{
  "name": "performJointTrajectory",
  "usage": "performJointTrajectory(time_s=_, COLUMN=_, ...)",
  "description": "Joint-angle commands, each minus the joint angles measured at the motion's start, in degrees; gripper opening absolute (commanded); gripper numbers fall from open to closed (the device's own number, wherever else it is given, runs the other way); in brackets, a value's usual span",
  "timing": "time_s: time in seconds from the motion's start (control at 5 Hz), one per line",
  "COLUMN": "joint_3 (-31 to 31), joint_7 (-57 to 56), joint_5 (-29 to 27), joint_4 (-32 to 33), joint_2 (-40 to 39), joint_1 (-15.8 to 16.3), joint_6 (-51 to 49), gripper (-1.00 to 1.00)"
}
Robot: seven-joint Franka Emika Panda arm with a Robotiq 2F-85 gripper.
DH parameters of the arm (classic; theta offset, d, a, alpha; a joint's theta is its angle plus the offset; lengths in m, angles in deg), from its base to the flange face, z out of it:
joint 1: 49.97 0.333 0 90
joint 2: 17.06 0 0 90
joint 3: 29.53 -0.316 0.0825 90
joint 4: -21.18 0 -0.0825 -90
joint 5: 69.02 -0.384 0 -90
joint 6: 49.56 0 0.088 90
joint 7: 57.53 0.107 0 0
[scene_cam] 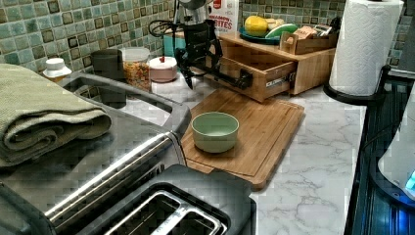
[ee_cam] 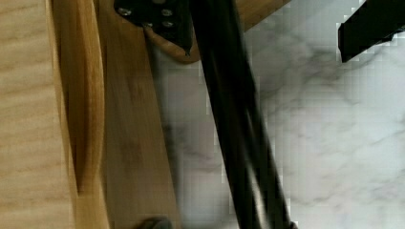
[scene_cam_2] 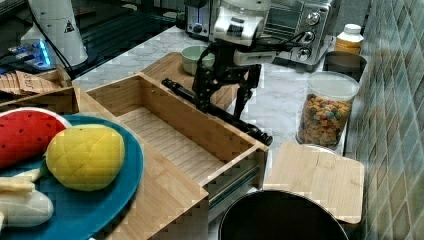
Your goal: Open the drawer.
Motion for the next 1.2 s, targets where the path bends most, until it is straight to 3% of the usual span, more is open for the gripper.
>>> performJointTrajectory(time_s=0.2, joint_3=-5.5, joint_7=9.9, joint_5=-5.0, joint_4=-2.9, joint_2=0.3, joint_1=9.2, joint_6=2.2, gripper=1.0)
performJointTrajectory(time_s=0.4, joint_3=-6.0, joint_7=14.3, joint_5=-5.5, joint_4=-3.5, joint_2=-0.2, joint_1=9.7, joint_6=2.7, gripper=1.0)
performJointTrajectory(time_s=0.6, joint_3=-7.0, joint_7=11.6, joint_5=-9.1, joint_4=-3.4, joint_2=-0.7, joint_1=8.9, joint_6=5.1, gripper=1.0)
performJointTrajectory(time_s=1.2, joint_3=-8.8, joint_7=12.4, joint_5=-7.8, joint_4=-3.4, joint_2=-0.8, joint_1=7.3, joint_6=5.2, gripper=1.0)
